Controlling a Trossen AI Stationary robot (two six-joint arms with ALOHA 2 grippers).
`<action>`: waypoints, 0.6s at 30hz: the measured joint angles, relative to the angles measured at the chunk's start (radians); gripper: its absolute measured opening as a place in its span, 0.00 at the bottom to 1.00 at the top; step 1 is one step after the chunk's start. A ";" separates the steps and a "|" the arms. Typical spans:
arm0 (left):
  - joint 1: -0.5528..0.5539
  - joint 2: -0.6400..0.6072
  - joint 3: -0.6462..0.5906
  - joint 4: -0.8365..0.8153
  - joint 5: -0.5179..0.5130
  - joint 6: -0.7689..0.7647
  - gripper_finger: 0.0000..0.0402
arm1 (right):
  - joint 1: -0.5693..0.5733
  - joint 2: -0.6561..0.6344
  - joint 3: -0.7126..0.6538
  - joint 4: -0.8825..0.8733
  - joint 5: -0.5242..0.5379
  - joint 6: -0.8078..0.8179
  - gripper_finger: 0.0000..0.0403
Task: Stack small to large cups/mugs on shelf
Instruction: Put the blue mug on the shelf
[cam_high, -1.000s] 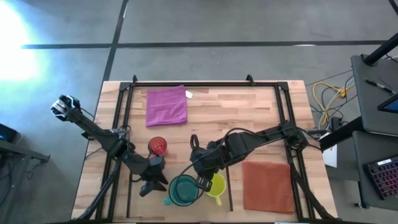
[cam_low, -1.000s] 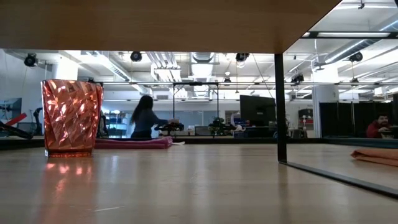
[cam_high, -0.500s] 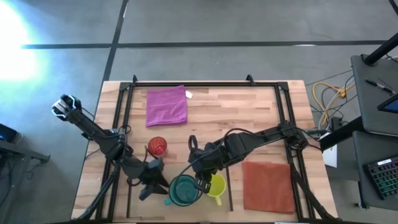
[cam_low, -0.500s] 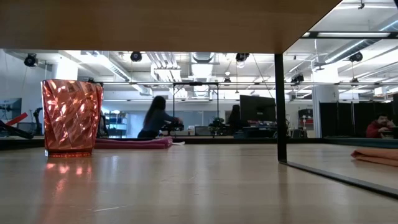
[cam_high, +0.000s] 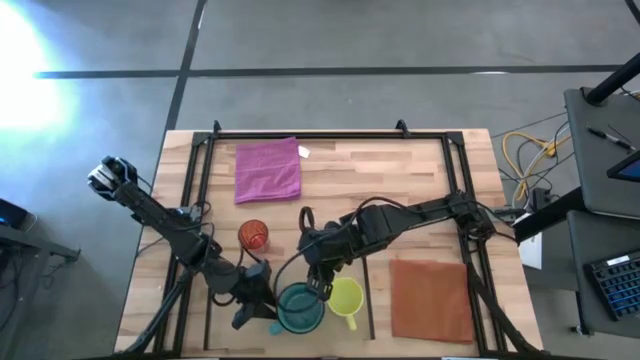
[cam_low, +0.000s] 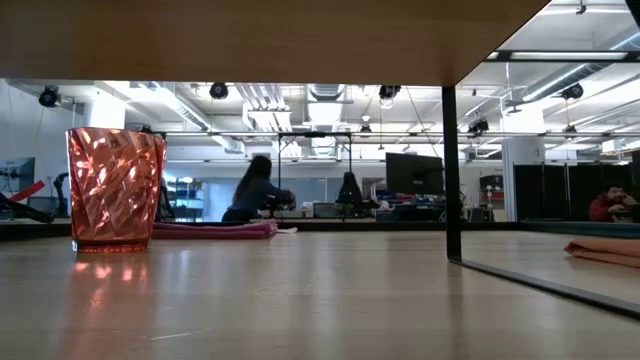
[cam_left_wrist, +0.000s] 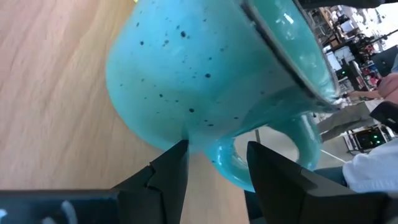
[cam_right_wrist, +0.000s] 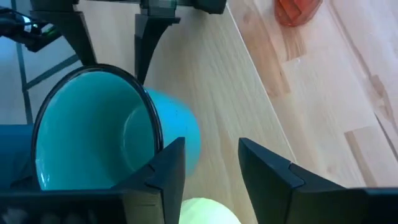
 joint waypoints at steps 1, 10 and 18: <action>0.000 0.002 0.000 0.000 0.000 0.000 0.37 | -0.003 0.000 0.000 0.000 -0.004 -0.003 0.35; -0.010 -0.021 -0.009 -0.001 0.004 0.018 0.37 | 0.038 -0.002 0.004 -0.023 -0.081 -0.054 0.37; -0.011 -0.031 -0.011 -0.030 0.002 0.019 0.37 | 0.056 0.012 0.005 0.017 -0.052 -0.070 0.35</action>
